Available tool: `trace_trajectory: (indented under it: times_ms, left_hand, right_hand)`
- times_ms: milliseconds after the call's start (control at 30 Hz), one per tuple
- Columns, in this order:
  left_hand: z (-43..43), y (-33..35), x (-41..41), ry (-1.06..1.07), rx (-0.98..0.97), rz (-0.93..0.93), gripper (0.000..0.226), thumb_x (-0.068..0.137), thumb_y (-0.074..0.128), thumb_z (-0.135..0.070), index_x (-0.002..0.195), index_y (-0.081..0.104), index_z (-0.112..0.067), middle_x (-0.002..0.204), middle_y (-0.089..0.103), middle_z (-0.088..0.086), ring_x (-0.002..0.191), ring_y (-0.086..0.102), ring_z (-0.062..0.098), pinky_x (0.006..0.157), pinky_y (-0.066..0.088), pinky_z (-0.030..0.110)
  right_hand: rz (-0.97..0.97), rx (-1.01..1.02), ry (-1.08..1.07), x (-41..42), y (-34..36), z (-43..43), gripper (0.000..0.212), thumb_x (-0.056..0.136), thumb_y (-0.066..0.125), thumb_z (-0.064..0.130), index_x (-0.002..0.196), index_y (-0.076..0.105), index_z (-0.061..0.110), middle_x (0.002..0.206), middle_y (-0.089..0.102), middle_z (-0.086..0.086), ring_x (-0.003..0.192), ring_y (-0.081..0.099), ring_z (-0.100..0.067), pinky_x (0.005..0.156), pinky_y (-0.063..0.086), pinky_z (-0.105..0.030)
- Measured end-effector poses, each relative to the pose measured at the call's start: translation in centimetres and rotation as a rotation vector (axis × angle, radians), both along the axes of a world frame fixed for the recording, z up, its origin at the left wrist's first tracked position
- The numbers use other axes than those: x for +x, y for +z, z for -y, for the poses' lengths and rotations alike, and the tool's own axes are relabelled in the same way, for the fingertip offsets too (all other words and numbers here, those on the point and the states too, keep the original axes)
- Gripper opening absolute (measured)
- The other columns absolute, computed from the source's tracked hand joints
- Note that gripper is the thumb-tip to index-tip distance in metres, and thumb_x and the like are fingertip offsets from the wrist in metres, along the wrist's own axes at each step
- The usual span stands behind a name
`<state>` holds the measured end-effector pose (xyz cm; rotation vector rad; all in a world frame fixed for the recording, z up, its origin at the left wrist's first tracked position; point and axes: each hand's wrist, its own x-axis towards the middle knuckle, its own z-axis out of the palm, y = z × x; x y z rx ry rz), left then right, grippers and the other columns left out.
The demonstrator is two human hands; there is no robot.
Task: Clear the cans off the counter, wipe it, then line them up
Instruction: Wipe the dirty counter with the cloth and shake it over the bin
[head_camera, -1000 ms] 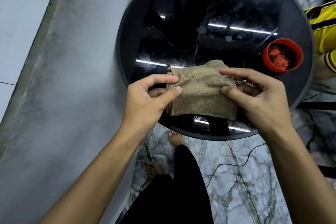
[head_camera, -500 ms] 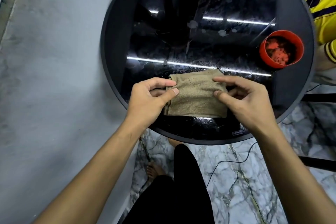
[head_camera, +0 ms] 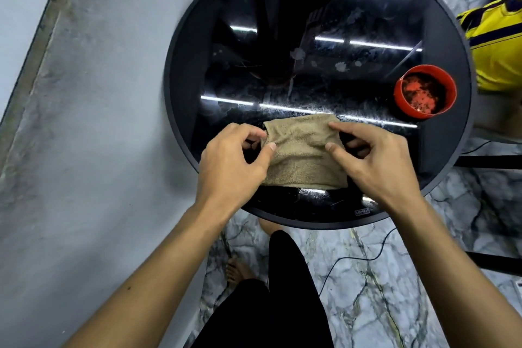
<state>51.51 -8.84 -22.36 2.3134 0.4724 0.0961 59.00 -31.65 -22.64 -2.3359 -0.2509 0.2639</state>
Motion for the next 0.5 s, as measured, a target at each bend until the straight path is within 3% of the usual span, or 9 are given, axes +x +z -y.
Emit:
trace_trajectory:
  times_ms: [100,167,267,333,500]
  left_hand:
    - [-0.3,0.8,0.1,-0.136,0.114,-0.015,0.029,0.095,0.065,-0.042,0.12,0.069,-0.028,0.119,0.064,-0.018,0.113,0.06,0.005,0.098,0.052,0.036]
    - [-0.2,1.3,0.4,-0.26,0.182,-0.086,0.038,0.1,0.058,-0.041,0.135,0.062,-0.027,0.137,0.059,-0.013,0.132,0.05,0.009,0.111,0.045,0.038]
    - [0.1,1.9,0.9,-0.383,0.236,-0.175,0.052,0.104,0.051,-0.042,0.152,0.046,-0.025,0.158,0.043,-0.006,0.149,0.031,0.013,0.125,0.024,0.042]
    - [0.0,2.3,1.2,-0.422,0.239,-0.205,0.056,0.105,0.048,-0.045,0.156,0.039,-0.025,0.163,0.036,-0.006,0.153,0.024,0.014,0.127,0.013,0.041]
    - [-0.8,3.9,2.1,-0.415,0.245,-0.189,0.057,0.105,0.045,-0.048,0.156,0.038,-0.024,0.163,0.037,-0.004,0.153,0.026,0.014,0.126,0.012,0.042]
  right_hand:
    - [0.049,-0.143,0.104,0.3,0.5,-0.4,0.047,0.091,0.07,0.046,0.132,0.067,0.024,0.13,0.067,0.007,0.119,0.061,-0.012,0.101,0.049,-0.031]
    - [0.04,-0.257,0.175,0.4,1.1,-0.7,0.056,0.094,0.062,0.052,0.14,0.06,0.02,0.146,0.057,0.002,0.135,0.05,-0.02,0.11,0.041,-0.037]
    - [0.049,-0.364,0.25,0.6,2.1,-0.9,0.064,0.098,0.054,0.055,0.15,0.049,0.018,0.157,0.046,-0.004,0.145,0.039,-0.022,0.116,0.032,-0.035]
    - [0.052,-0.409,0.297,0.8,3.0,-1.0,0.066,0.1,0.049,0.056,0.155,0.042,0.019,0.162,0.039,-0.004,0.149,0.032,-0.023,0.119,0.026,-0.034]
    - [0.079,-0.452,0.347,1.4,5.4,-1.6,0.068,0.101,0.044,0.057,0.158,0.036,0.021,0.165,0.032,-0.005,0.153,0.026,-0.024,0.123,0.022,-0.037]
